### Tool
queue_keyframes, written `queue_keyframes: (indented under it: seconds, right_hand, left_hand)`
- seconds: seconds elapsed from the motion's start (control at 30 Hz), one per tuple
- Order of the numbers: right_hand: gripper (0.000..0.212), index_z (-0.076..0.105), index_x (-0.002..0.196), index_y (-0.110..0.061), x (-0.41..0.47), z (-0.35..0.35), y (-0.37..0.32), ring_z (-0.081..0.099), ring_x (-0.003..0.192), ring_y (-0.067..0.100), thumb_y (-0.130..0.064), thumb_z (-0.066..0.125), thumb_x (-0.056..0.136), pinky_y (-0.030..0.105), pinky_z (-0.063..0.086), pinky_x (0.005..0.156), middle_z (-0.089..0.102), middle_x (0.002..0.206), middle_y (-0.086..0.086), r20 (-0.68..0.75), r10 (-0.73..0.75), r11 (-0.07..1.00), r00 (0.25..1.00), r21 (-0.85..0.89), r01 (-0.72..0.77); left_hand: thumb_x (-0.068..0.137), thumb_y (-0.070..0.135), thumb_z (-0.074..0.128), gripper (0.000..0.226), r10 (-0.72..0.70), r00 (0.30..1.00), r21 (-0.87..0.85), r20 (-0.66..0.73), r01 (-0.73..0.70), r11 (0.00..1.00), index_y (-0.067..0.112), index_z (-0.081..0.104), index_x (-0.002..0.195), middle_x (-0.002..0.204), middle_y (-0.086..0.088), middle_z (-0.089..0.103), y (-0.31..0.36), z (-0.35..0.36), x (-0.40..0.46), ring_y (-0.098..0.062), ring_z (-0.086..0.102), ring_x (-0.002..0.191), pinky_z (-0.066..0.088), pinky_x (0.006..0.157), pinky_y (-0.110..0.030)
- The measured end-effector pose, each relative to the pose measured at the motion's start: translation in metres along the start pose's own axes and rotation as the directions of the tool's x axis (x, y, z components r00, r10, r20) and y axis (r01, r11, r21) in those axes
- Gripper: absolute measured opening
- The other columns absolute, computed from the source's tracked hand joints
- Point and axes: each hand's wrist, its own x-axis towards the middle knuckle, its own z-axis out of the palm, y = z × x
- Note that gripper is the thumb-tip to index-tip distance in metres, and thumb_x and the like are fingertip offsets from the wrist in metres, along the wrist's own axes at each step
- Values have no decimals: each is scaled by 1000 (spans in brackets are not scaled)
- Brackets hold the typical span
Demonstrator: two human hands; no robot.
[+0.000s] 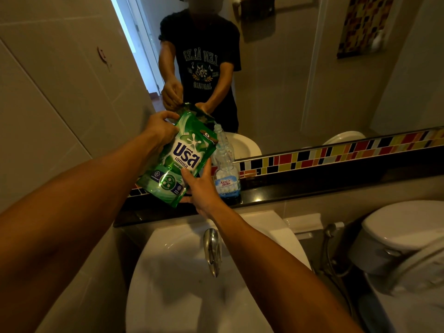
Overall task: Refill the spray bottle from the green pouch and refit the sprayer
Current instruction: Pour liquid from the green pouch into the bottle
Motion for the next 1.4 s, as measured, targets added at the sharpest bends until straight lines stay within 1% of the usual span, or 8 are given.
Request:
queue_keyframes:
  seconds: [0.17,0.3,0.47,0.53,0.7,0.87,1.03,1.4]
  right_hand:
    - [78,13,157,-53,-1,1,0,61,131,35,-20,60,105,67,58,88,52,154,4,2,-2,1000,1000,6,2]
    - [79,12,157,-54,0,3,1,61,131,35,-21,60,105,67,58,87,52,154,4,-2,0,1000,1000,17,0]
    - [78,13,155,-56,2,3,2,64,125,31,-22,60,104,50,66,72,53,152,4,2,-15,999,1000,30,15]
    - [77,14,155,-57,2,3,2,65,124,30,-22,61,104,47,66,70,53,152,3,-1,-15,999,1000,33,15]
    - [75,17,155,-55,1,3,1,64,126,32,-21,61,104,54,65,76,54,151,2,-1,-14,999,1000,35,14]
    - [77,14,156,-54,0,3,0,65,124,30,-21,60,104,52,65,74,55,150,2,3,-16,999,1000,36,16]
    - [77,13,156,-54,0,4,0,66,123,30,-21,61,104,57,64,79,55,149,3,3,-12,999,1000,33,12]
    - [78,13,156,-54,1,4,1,65,124,31,-22,61,104,58,64,80,56,149,4,1,-7,1000,1000,27,7]
  left_hand:
    - [91,-5,60,42,-5,1000,6,-1,5,1000,15,58,128,116,-13,59,0,-1,2,-34,67,96,60,80,-44]
    - [91,-4,61,41,-1,1000,10,5,1,1000,16,58,127,120,-14,59,0,-3,3,-31,68,93,60,73,-38]
    - [92,-2,59,42,-6,1000,24,9,6,1000,18,57,129,120,-18,62,0,-4,4,-26,68,79,57,58,-32]
    - [93,-2,59,42,-10,1000,23,8,10,1000,18,57,129,121,-17,61,1,-4,4,-24,68,76,57,57,-31]
    - [93,-2,59,42,-11,1000,36,11,11,999,18,56,130,120,-18,61,1,-4,5,-26,69,79,60,65,-35]
    - [92,-2,60,43,-9,1000,36,16,8,999,18,56,129,123,-17,60,3,-3,4,-31,70,89,61,76,-42]
    - [92,-3,59,42,3,1000,41,16,-3,999,19,56,129,124,-16,59,3,-3,3,-27,69,85,61,70,-37]
    - [94,-3,57,41,1,1000,29,9,-2,1000,17,56,130,121,-18,61,5,-2,1,-27,68,82,61,69,-37]
